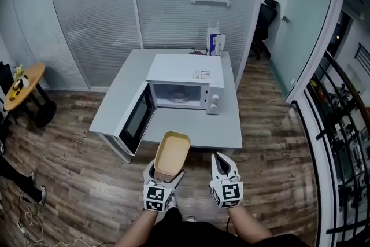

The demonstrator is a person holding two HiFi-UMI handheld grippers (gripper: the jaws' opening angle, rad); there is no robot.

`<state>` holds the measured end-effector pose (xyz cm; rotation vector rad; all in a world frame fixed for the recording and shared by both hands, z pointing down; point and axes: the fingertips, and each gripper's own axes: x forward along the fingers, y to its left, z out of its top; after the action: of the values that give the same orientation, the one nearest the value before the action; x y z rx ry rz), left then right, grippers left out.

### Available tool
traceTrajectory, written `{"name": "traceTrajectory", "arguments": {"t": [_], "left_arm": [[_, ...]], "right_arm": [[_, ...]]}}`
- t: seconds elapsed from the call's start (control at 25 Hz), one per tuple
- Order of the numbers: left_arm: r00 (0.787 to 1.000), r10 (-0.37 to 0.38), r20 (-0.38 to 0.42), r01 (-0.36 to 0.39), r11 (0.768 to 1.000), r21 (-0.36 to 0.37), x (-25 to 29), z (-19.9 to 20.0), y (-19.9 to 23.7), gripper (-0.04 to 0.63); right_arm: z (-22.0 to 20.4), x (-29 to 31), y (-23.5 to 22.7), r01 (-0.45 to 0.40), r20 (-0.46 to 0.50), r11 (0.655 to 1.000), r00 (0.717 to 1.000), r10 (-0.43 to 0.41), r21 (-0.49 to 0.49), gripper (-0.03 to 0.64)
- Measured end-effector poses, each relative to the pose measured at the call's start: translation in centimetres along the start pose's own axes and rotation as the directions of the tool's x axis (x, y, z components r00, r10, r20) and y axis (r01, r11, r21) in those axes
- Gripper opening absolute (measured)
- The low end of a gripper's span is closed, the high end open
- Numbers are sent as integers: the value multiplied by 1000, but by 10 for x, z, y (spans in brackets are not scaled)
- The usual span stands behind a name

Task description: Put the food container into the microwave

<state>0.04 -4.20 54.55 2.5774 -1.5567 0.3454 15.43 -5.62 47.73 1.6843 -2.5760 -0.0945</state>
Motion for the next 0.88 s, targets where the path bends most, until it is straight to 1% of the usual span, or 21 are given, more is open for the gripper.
{"name": "traceTrajectory", "arguments": {"t": [0.12,0.4,0.68,0.88], "left_arm": [[1000,9,-14,-9,1000,-7,19,-1,8,482],[1000,-20,0,20,999,-26,56,7,28,482],[998,-54,17,55,998,-16,83,18,59,483],[997,-74,8,74,997,-4,92,18,84,483]], "right_arm": [[-4,16,-6,17,-21,1000,1000,-17,-13,6],[1,52,-20,41,-19,999,999,-41,-32,6],[3,92,-23,64,-24,997,998,-65,-44,6],[4,112,-16,80,-26,996,996,-80,-33,6]]}}
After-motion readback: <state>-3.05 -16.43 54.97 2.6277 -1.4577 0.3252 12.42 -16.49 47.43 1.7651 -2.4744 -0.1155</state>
